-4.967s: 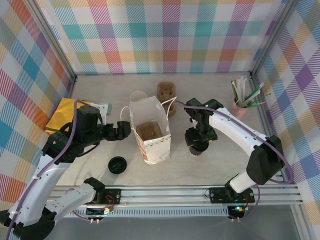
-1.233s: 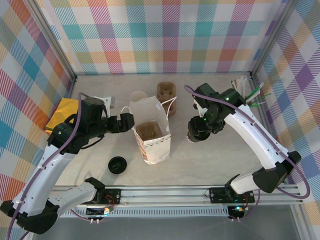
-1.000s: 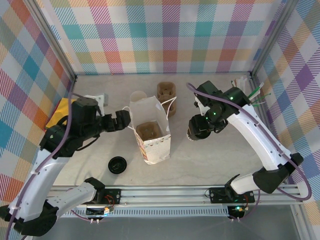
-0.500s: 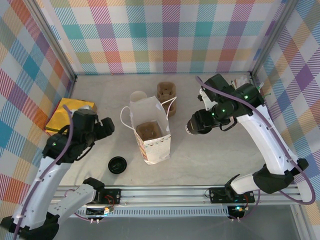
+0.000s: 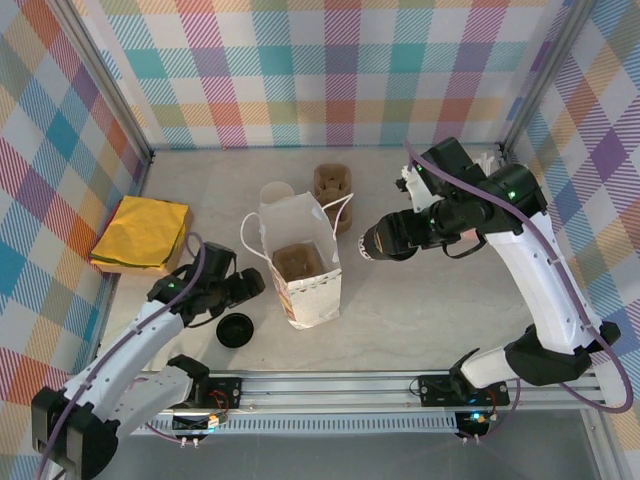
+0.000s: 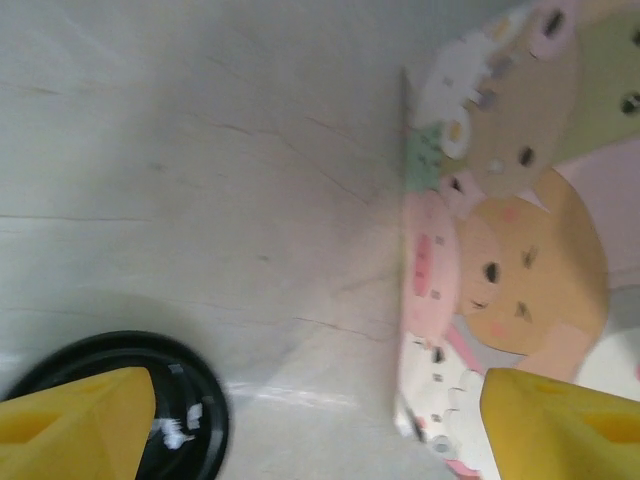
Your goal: Pack the takeout coffee
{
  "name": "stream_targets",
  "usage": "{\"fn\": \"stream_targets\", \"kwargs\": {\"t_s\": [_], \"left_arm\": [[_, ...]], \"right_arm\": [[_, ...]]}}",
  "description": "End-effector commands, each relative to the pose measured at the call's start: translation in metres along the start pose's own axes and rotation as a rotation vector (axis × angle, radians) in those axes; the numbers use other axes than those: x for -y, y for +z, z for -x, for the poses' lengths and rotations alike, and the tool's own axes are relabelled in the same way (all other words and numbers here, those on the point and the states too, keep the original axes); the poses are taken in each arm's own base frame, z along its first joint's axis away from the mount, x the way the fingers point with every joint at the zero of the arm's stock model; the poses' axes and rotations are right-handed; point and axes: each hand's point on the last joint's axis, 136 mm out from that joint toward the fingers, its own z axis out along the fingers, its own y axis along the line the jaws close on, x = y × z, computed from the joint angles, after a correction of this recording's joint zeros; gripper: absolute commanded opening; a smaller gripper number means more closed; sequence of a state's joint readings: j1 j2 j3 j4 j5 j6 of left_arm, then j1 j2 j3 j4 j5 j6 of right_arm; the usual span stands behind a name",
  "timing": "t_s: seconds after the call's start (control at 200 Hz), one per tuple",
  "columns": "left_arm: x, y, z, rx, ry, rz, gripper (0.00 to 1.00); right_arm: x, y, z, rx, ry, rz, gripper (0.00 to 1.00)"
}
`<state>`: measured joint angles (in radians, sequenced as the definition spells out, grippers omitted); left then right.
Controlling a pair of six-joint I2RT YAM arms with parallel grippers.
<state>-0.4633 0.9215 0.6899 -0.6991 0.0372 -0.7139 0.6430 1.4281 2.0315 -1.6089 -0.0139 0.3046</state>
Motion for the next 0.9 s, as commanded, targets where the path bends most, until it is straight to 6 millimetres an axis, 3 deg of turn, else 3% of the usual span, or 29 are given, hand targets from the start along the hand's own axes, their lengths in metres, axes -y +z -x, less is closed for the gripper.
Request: {"fn": "stream_targets", "kwargs": {"t_s": [0.0, 0.185, 0.6, 0.895], "left_arm": [[0.038, 0.011, -0.001, -0.002, 0.01, -0.128, 0.84], [0.044, 0.031, -0.013, -0.034, 0.026, -0.108, 0.84], [0.06, 0.043, -0.018, -0.047, 0.05, -0.116, 0.84], [0.069, 0.044, -0.019, -0.049, 0.071, -0.127, 0.84]], "right_arm": [[-0.007, -0.007, -0.007, -0.027, 0.013, 0.035, 0.7], [-0.007, -0.02, -0.005, 0.013, 0.005, 0.038, 0.7], [-0.005, -0.038, -0.009, 0.058, -0.01, 0.037, 0.7], [-0.019, -0.039, -0.006, 0.06, -0.009, 0.111, 0.69]]}}
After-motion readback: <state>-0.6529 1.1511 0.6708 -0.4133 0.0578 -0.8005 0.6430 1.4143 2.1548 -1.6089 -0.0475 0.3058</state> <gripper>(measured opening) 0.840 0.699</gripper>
